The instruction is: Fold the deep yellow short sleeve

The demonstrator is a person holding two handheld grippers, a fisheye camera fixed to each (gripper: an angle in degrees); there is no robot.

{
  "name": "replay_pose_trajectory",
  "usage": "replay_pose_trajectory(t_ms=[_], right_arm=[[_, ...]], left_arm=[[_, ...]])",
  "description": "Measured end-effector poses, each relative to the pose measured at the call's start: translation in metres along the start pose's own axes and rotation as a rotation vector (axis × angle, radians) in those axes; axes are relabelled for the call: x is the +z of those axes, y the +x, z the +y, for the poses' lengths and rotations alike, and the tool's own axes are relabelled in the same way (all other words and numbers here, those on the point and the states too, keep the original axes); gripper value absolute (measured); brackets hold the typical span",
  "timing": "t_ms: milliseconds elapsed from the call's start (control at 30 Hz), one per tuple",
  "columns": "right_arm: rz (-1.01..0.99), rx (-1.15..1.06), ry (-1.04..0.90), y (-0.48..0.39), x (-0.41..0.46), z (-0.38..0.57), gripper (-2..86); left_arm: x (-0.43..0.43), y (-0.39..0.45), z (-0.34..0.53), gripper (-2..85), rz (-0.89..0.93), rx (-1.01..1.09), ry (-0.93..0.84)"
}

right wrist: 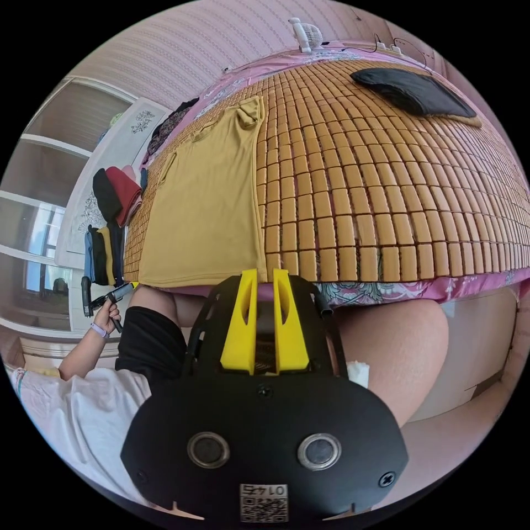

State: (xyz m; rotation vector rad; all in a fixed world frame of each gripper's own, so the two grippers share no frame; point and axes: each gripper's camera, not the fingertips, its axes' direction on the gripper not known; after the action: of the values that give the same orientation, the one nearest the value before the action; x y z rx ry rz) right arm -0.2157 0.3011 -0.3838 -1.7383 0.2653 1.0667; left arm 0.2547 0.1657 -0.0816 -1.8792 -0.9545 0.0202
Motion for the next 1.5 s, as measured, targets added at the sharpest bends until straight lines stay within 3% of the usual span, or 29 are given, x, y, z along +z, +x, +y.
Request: replay_pose_trajectory(t_ms=[233, 367, 567, 733, 833, 900, 1000, 1100, 1267, 1500], right_arm=[[0.040, -0.039, 0.157, -0.037, -0.026, 0.038, 5.6], [0.141, -0.103, 0.282, -0.076, -0.046, 0.067, 1.4], [0.172, -0.182, 0.289, -0.123, -0.054, 0.095, -0.1], [0.171, -0.202, 0.299, -0.143, -0.060, 0.115, -0.2], [0.181, -0.216, 0.315, -0.157, -0.064, 0.130, -0.2], [0.184, -0.254, 0.317, -0.170, -0.066, 0.142, -0.2], [0.188, -0.307, 0.331, -0.187, -0.069, 0.155, -0.2], [0.193, -0.362, 0.356, -0.202, -0.073, 0.169, -0.1], [0.208, -0.397, 0.371, -0.216, -0.072, 0.189, 0.1], [0.145, -0.407, 0.420, -0.226, -0.080, 0.197, 1.7]], left_arm=[[-0.086, 0.073, 0.075, -0.7, 0.044, 0.099, 0.145], [-0.163, 0.165, 0.143, -0.9, 0.052, 0.391, 0.383], [-0.258, 0.310, 0.236, -1.0, -0.146, 0.796, 0.538], [-0.345, 0.421, 0.320, -1.0, -0.196, 1.075, 0.666], [-0.388, 0.499, 0.393, -1.0, -0.513, 1.320, 0.826], [-0.409, 0.551, 0.444, -0.9, -0.840, 1.456, 1.009], [-0.432, 0.597, 0.495, -0.9, -1.099, 1.586, 1.268], [-0.450, 0.629, 0.538, -0.8, -1.209, 1.675, 1.526], [-0.457, 0.664, 0.581, -0.8, -1.128, 1.755, 1.753], [-0.395, 0.694, 0.561, -0.8, -0.987, 1.863, 1.700]])
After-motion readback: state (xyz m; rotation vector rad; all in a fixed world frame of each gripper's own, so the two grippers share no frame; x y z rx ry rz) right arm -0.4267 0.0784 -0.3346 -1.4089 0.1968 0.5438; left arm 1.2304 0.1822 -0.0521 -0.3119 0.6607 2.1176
